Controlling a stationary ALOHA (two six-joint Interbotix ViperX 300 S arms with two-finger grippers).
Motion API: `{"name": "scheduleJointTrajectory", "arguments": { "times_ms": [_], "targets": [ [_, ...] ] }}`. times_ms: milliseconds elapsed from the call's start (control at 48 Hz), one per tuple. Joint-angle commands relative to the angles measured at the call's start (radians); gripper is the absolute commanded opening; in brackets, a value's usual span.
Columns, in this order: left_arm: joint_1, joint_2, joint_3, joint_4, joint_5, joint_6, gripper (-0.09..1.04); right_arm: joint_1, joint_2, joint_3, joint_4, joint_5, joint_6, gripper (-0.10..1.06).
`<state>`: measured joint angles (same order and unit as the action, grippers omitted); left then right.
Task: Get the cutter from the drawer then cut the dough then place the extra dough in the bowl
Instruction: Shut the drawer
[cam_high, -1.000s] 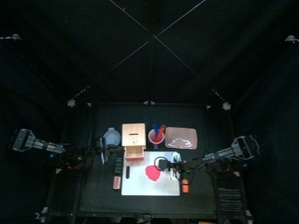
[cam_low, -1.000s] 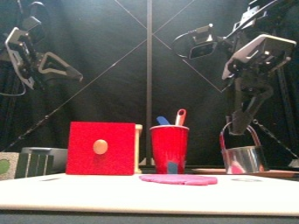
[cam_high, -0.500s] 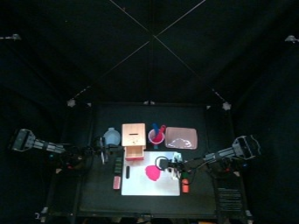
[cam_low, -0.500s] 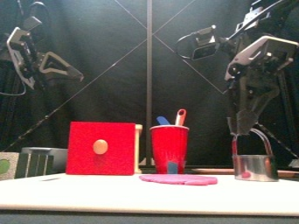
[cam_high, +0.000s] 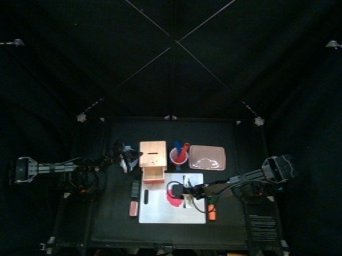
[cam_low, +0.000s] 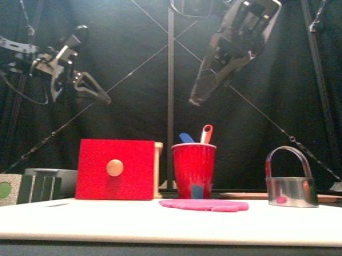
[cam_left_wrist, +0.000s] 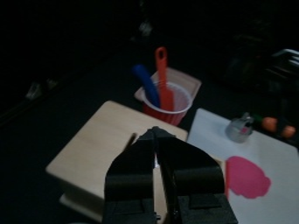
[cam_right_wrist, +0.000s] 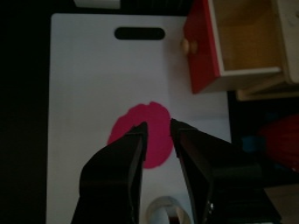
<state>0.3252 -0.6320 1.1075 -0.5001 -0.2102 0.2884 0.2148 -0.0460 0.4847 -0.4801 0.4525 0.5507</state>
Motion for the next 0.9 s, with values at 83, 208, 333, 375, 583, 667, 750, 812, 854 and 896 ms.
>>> {"name": "scheduleJointTrajectory", "arguments": {
  "times_ms": [83, 208, 333, 375, 583, 667, 750, 812, 854, 896],
  "targets": [
    [0.189, 0.009, -0.150, 0.146, 0.304, 0.005, 0.37, -0.012, 0.044, -0.052, -0.005, -0.078, -0.002, 0.53],
    [0.250, 0.031, -0.229, 0.221, 0.434, 0.005, 0.36, -0.017, 0.086, -0.078, -0.006, -0.129, -0.002, 0.38],
    [0.253, 0.077, -0.302, 0.230, 0.520, 0.009, 0.33, -0.017, 0.118, -0.092, -0.008, -0.166, -0.006, 0.28],
    [0.250, 0.110, -0.331, 0.241, 0.541, 0.020, 0.32, -0.015, 0.127, -0.095, -0.006, -0.173, -0.006, 0.25],
    [0.255, 0.282, -0.466, 0.264, 0.634, 0.137, 0.26, -0.015, 0.160, -0.115, -0.002, -0.201, -0.002, 0.17],
    [0.264, 0.362, -0.538, 0.255, 0.673, 0.213, 0.25, -0.015, 0.176, -0.124, -0.002, -0.202, -0.002, 0.15],
    [0.282, 0.431, -0.600, 0.235, 0.707, 0.281, 0.25, -0.015, 0.199, -0.135, 0.002, -0.204, 0.000, 0.12],
    [0.295, 0.477, -0.643, 0.216, 0.736, 0.327, 0.25, -0.014, 0.221, -0.147, 0.006, -0.202, 0.000, 0.10],
    [0.304, 0.508, -0.669, 0.202, 0.758, 0.354, 0.25, -0.012, 0.236, -0.160, 0.009, -0.204, 0.000, 0.09],
    [0.316, 0.540, -0.692, 0.189, 0.776, 0.382, 0.25, -0.012, 0.247, -0.167, 0.012, -0.204, -0.002, 0.09]
  ]
}}
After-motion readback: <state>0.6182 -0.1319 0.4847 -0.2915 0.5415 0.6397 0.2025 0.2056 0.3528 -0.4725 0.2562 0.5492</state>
